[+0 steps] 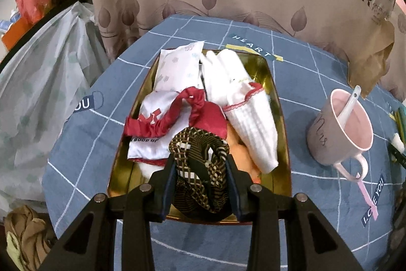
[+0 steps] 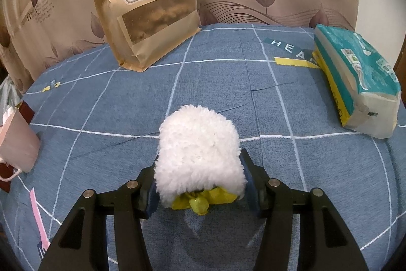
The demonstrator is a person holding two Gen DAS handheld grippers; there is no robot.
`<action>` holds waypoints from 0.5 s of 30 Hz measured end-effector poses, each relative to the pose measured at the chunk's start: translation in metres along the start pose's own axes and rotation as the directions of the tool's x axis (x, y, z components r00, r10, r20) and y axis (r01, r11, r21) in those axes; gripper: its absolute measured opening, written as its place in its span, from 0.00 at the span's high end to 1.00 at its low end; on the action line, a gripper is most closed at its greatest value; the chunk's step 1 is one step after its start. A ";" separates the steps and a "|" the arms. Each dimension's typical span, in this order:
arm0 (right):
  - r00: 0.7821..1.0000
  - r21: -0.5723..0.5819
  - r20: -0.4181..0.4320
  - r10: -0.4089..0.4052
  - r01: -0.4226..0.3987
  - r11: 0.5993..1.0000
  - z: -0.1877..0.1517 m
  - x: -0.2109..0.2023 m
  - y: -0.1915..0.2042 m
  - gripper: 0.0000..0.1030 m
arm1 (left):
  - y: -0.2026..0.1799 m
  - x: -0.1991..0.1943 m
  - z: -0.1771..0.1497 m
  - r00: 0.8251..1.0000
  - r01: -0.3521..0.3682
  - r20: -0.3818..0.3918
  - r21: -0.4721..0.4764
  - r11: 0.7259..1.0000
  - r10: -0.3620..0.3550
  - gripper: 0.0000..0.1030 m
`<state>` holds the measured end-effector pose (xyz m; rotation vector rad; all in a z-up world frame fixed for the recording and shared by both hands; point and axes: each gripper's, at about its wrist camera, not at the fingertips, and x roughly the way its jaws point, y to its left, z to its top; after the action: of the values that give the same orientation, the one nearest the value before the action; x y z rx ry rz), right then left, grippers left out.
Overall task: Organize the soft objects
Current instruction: 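Carry the black-gold woven pouch with the left gripper over the tray, then release the woven pouch into the tray with the left gripper while the right gripper carries the slipper toward it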
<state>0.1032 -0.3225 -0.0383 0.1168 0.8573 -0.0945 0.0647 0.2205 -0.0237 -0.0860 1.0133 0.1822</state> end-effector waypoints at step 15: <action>0.998 -0.053 -0.011 -0.068 0.068 0.996 0.000 0.003 0.010 0.49 | 0.014 0.005 -0.008 1.000 0.015 0.020 -0.021 1.000 -0.014 0.47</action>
<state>0.1063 -0.3124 -0.0399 0.0385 0.8759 -0.1347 0.0580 0.2335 -0.0323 -0.1109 0.9907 0.1806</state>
